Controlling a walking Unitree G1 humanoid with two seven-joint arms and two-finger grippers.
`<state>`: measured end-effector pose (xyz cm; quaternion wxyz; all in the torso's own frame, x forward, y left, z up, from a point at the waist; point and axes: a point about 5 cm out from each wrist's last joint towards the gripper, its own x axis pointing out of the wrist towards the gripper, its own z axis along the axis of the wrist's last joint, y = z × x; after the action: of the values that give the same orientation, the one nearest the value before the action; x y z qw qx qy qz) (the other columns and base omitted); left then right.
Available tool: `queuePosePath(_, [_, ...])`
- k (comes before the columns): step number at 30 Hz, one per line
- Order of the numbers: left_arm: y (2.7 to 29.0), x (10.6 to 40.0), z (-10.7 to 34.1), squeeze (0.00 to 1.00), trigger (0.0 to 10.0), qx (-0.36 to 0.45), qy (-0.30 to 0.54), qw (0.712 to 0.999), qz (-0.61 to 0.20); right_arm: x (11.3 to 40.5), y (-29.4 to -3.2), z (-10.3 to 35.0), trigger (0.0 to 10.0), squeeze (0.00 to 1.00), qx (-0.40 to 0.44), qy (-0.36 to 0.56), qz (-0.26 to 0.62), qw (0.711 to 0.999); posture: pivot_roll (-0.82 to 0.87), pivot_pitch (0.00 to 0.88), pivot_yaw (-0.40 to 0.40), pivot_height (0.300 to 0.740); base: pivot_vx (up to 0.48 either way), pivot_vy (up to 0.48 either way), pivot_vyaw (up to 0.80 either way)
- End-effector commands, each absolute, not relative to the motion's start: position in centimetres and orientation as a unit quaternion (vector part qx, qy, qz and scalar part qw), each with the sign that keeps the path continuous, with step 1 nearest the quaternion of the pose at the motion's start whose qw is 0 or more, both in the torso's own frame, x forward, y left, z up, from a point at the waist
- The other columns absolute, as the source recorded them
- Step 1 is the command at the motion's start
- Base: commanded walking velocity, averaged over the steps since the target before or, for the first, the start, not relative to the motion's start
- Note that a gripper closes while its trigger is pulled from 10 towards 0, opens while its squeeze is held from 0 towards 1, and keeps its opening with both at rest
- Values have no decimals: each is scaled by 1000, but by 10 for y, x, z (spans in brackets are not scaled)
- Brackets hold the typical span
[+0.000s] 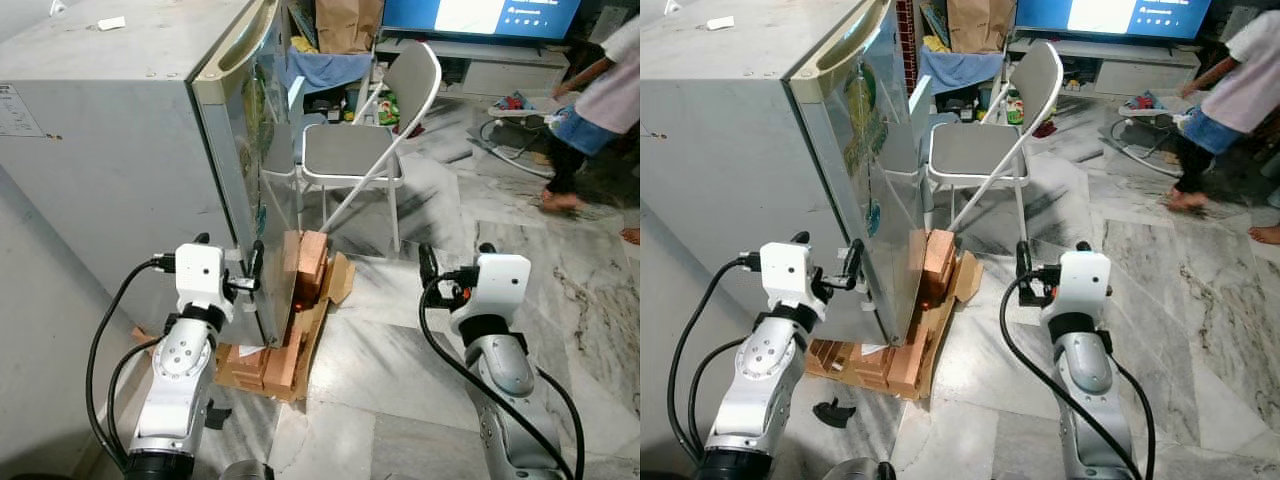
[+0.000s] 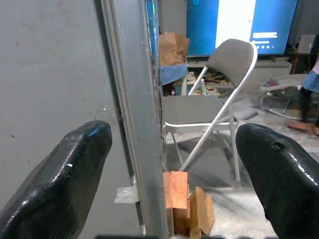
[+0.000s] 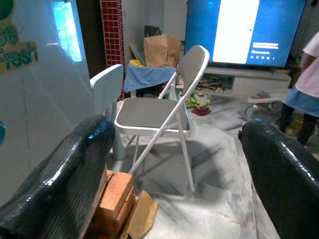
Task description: Restocking fridge
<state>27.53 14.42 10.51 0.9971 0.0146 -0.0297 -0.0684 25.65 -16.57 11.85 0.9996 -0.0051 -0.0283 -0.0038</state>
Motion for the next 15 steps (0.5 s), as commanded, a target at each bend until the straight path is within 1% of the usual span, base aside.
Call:
queuePosePath(1, [145, 276, 106, 0, 10000, 18, -32, 997, -73, 257, -163, 121, 10000, 0, -5, -34, 2, 999, -16, 0, 46, 740, 0, 0, 0])
queuePosePath(15, [140, 275, 108, 0, 10000, 15, -38, 995, -87, 254, -164, 121, 10000, 0, -7, -31, 0, 999, -26, 0, 40, 740, 0, 0, 0])
